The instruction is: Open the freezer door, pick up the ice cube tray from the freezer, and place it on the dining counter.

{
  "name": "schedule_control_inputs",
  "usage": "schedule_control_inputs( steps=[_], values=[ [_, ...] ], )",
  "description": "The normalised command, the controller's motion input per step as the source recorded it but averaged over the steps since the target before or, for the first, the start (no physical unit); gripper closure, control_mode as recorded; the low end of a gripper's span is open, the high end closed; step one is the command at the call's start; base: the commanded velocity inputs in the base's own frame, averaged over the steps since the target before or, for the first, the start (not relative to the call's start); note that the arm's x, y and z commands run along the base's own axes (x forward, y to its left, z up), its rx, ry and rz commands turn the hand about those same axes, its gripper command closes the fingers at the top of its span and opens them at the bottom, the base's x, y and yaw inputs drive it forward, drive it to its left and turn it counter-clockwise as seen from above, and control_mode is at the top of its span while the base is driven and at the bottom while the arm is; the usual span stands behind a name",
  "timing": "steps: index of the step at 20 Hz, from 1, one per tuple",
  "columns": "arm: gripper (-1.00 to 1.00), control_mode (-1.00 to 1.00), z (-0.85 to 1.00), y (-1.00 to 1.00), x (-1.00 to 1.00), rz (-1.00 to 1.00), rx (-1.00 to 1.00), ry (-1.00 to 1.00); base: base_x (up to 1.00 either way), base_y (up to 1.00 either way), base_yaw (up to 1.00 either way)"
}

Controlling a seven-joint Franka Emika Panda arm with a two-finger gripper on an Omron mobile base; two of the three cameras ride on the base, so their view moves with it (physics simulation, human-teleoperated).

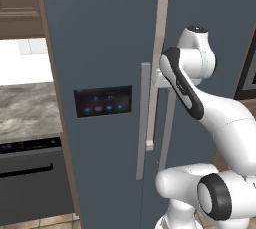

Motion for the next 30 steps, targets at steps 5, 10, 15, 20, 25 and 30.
schedule_control_inputs(
  steps=[5,10,15,20,25,30],
  values=[
    [-1.00,-1.00,0.00,0.00,-0.01,0.00,0.00,0.00,0.00,0.00,0.00],
    [-1.00,-1.00,0.00,0.00,-0.20,0.00,0.00,0.00,0.00,0.00,0.00],
    [-1.00,-1.00,0.00,-0.10,-0.60,0.00,0.00,-0.06,0.00,0.00,0.00],
    [-1.00,-1.00,0.00,-0.10,-0.53,0.00,0.00,-0.07,0.00,0.00,0.00],
    [-1.00,-1.00,0.00,-0.14,-0.29,0.00,0.00,-0.02,0.00,0.00,0.00],
    [-1.00,-1.00,0.00,-0.10,-0.21,0.00,0.00,-0.05,0.00,0.00,0.00]
  ],
)
